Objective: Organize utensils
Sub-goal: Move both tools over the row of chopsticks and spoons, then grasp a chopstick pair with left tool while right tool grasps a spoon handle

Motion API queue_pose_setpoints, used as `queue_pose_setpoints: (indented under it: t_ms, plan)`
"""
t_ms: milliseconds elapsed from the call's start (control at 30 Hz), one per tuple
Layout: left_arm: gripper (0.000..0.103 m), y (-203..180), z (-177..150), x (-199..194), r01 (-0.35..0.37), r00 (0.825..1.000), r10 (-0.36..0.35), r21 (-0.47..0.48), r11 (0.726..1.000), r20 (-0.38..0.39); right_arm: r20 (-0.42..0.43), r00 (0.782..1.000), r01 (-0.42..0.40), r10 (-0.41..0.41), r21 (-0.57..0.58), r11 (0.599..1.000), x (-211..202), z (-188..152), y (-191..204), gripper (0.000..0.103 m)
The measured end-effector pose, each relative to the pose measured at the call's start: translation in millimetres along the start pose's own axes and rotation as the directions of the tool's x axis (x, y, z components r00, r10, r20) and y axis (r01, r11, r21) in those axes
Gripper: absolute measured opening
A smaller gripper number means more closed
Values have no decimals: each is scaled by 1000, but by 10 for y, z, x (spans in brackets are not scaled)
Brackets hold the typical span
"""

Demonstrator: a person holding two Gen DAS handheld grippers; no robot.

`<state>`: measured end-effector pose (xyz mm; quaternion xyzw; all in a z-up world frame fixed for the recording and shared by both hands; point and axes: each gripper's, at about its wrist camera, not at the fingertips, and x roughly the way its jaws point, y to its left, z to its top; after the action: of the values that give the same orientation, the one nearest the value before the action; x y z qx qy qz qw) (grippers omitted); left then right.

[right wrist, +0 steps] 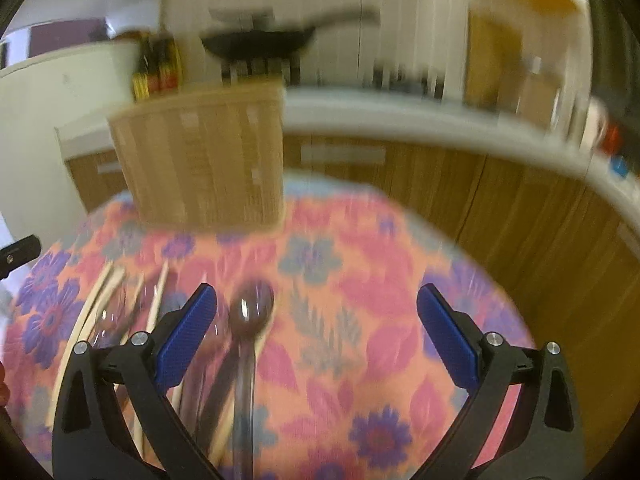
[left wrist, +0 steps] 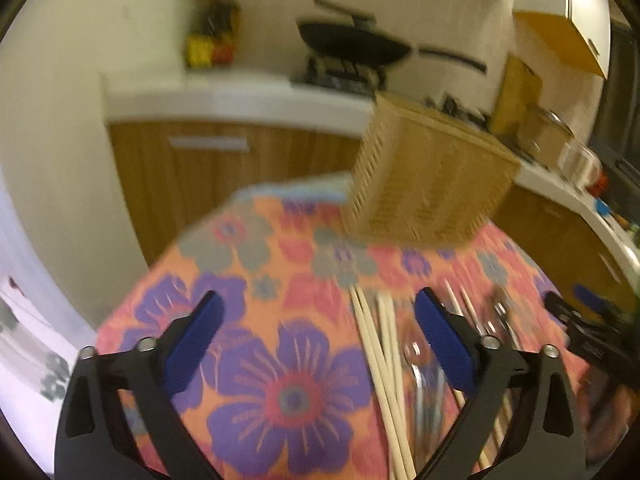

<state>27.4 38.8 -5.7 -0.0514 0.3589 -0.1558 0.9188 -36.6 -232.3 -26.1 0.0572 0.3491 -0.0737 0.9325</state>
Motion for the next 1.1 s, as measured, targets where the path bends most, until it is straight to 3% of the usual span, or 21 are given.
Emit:
queue_pose_setpoints:
  t_ms: [33,133,200,267,500,700,833,867,900,1100]
  plan:
    - [84,2,2,12,23,999,-22,7,1000,-48,-82,996,-24,26,33,999,53,7,-57,95]
    - [76,-79,-66,89,82,984,-72,55,995,-166,-139,983,-106,116,77,991,74,-50,-156,95]
    - [72,-105,-96,196,110,968,-97,45,993,-232,-191,974,-113,125,71,991,81,-67,-165,95]
    - [59,-113,-118,293,121,954,-109,24,992,-278,-242,961,-122,132,59,991,116,-56,-132,93]
    - [43,-255,-199,614,108,916,-67,82,991,-395,-347,918,-192,194,41,981,172,-49,-40,58]
    - [34,-382,-228,639,53,920,28,195,979,-391,-408,891,-219,198,-5,976,291,-92,119,34]
    - [12,-366,-226,626,47,921,39,210,977,-388,-427,889,-208,163,-60,976,335,-164,212,22]
    - [12,-360,-231,612,49,922,38,212,976,-385,-429,889,-208,162,-63,976,337,-179,219,19]
    - [12,-346,-230,608,54,923,32,212,976,-382,-427,889,-211,165,-64,975,324,-187,213,8]
    - [11,-223,-238,572,79,930,-21,146,986,-367,-394,908,-185,142,-73,980,209,-170,116,1]
